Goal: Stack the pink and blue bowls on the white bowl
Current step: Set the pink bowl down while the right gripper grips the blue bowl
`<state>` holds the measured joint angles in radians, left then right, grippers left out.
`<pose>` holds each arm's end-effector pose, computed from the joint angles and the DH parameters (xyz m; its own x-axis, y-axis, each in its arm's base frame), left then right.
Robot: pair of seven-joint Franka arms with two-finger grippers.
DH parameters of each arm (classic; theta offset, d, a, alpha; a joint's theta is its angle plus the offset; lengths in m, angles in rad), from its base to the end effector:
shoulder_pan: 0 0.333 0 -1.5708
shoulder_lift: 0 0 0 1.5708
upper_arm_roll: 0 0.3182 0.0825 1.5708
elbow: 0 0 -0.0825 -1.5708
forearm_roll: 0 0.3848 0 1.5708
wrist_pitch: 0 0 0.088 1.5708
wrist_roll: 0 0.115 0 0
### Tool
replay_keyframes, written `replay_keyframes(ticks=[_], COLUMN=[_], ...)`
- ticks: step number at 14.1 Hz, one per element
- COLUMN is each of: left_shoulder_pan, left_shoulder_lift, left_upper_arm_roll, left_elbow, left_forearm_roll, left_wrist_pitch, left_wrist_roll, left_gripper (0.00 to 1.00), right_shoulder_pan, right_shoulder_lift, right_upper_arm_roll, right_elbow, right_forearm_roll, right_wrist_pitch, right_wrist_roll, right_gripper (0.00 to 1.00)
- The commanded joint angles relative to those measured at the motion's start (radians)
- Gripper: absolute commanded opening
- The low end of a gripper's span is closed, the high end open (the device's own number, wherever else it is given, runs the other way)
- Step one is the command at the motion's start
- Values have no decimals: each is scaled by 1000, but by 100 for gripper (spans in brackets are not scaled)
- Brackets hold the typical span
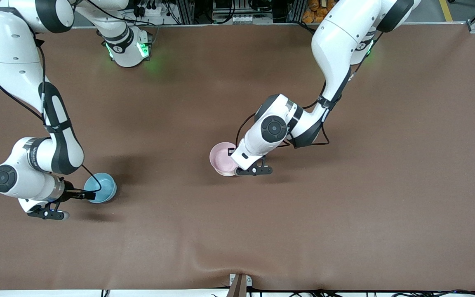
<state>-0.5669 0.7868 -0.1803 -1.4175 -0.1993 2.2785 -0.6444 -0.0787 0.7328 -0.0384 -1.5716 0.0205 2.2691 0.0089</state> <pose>0.5567 -0.4878 0.2379 0.9901 0.0615 -0.1265 0.0929 -0.9612 0.2598 0.6949 -0.0776 0.2002 0.9909 -0.1298 -0.0346 -0.1295 -0.9915 0.0108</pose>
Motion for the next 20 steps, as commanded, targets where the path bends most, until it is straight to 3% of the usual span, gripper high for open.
replay_keyframes(ticks=[1,7,9,10,11,13,16,20], left_shoulder_pan=[-1,-8,-10,-7,-4,1,4,56], left_shoulder_lift=[12,26,34,37,37,34,11,-82], left_upper_arm_roll=[15,16,16,16,16,16,18,90], left_elbow=[19,15,15,17,17,18,22,15], left_forearm_roll=[-2,-3,-3,-5,-5,-6,-3,0], left_wrist_pitch=[-1,1,12,12,12,12,12,-46], left_wrist_roll=[11,20,20,20,20,20,15,21], left_gripper=[0,0,0,0,22,100,100,100], right_shoulder_pan=[-10,-7,-9,-9,-10,-16,-16,0], right_shoulder_lift=[-1,-1,-1,-1,-1,-1,-1,-45], right_upper_arm_roll=[9,11,11,11,11,11,11,11], right_elbow=[-11,-13,-13,-13,-13,-13,-13,-4], right_forearm_roll=[6,6,15,38,68,82,84,82], right_wrist_pitch=[10,-42,-43,-42,-39,-37,-33,-37], right_wrist_roll=[5,6,6,6,5,3,2,-1], right_gripper=[100,97,37,14,0,0,0,0])
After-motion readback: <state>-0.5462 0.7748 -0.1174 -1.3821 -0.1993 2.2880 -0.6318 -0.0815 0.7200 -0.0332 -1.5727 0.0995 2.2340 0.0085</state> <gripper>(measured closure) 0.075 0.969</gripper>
